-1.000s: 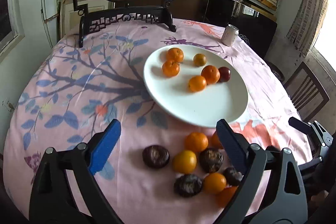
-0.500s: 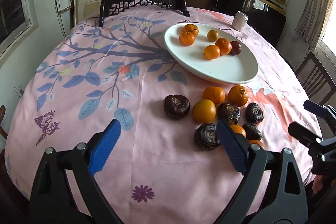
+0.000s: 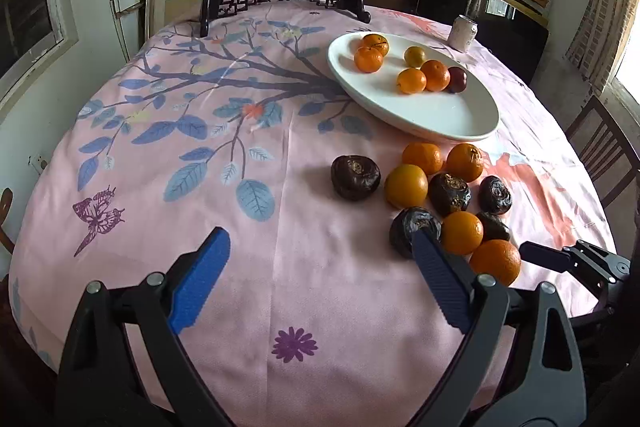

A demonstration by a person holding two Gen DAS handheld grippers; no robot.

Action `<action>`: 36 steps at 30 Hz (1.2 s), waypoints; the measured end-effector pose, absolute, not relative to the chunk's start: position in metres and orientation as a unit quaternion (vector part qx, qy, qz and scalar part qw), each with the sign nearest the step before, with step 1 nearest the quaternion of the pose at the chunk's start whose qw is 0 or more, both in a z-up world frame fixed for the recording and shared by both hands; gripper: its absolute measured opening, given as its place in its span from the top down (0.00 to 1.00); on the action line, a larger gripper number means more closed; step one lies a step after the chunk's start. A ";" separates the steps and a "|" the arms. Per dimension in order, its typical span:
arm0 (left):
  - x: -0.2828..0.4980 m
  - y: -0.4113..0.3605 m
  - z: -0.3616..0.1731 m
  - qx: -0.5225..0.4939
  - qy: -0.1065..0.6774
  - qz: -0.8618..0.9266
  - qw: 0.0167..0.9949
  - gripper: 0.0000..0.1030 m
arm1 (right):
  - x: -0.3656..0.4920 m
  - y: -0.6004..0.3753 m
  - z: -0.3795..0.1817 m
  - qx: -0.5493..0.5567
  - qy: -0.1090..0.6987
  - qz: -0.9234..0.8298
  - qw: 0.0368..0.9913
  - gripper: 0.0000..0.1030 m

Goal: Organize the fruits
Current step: 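Move both open tools back toward the remaining fruit pile, then grasp an orange with the right tool while the left tool grasps a dark purple fruit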

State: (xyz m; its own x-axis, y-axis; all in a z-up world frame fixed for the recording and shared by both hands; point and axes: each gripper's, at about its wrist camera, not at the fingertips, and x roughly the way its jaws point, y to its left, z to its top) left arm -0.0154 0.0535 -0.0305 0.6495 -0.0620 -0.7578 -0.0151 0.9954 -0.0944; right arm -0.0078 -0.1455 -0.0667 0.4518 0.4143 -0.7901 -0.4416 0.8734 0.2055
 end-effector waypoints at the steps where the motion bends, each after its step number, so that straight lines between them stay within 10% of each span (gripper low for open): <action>1: -0.016 0.052 -0.032 -0.045 0.421 -0.015 0.906 0.09 | -0.005 -0.143 -0.070 -0.010 0.463 0.257 0.848 0.47; 16: 0.003 -0.003 -0.069 0.018 0.476 -0.051 0.878 0.10 | -0.007 -0.206 -0.059 0.022 0.448 0.185 0.874 0.58; 21: 0.015 -0.019 -0.077 0.039 0.477 -0.052 0.877 0.24 | -0.005 -0.219 -0.060 0.039 0.447 0.182 0.875 0.58; 25: 0.022 -0.028 -0.072 0.035 0.467 -0.070 0.881 0.60 | -0.005 -0.224 -0.062 0.046 0.451 0.180 0.873 0.58; 36: 0.012 -0.018 -0.050 0.010 0.444 -0.075 0.893 0.60 | -0.003 -0.221 -0.053 0.045 0.440 0.182 0.878 0.58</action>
State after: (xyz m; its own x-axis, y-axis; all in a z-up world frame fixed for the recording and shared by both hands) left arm 0.0120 -0.0182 -0.0497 0.5949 -0.1247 -0.7941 0.1418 0.9887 -0.0490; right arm -0.0031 -0.2214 -0.0535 0.5460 0.3594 -0.7567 -0.2794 0.9297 0.2400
